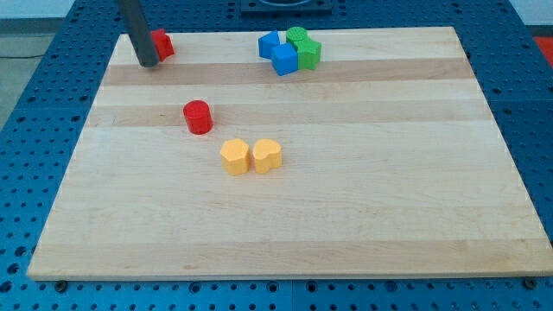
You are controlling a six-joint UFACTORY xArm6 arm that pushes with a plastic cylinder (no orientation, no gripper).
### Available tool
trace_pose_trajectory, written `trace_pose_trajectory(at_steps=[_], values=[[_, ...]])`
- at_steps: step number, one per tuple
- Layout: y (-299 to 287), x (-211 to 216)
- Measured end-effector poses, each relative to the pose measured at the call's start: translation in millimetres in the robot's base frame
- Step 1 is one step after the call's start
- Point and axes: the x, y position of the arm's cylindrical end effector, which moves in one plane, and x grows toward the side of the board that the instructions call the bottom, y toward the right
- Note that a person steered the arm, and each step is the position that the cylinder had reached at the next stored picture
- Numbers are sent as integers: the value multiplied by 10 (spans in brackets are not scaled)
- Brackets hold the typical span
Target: Place the red circle below the red star
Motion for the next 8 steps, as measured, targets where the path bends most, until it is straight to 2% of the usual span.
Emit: trace_pose_trajectory(at_steps=[2, 3, 4, 8], values=[[1557, 730], [1558, 1272], [1242, 1471], [187, 862]])
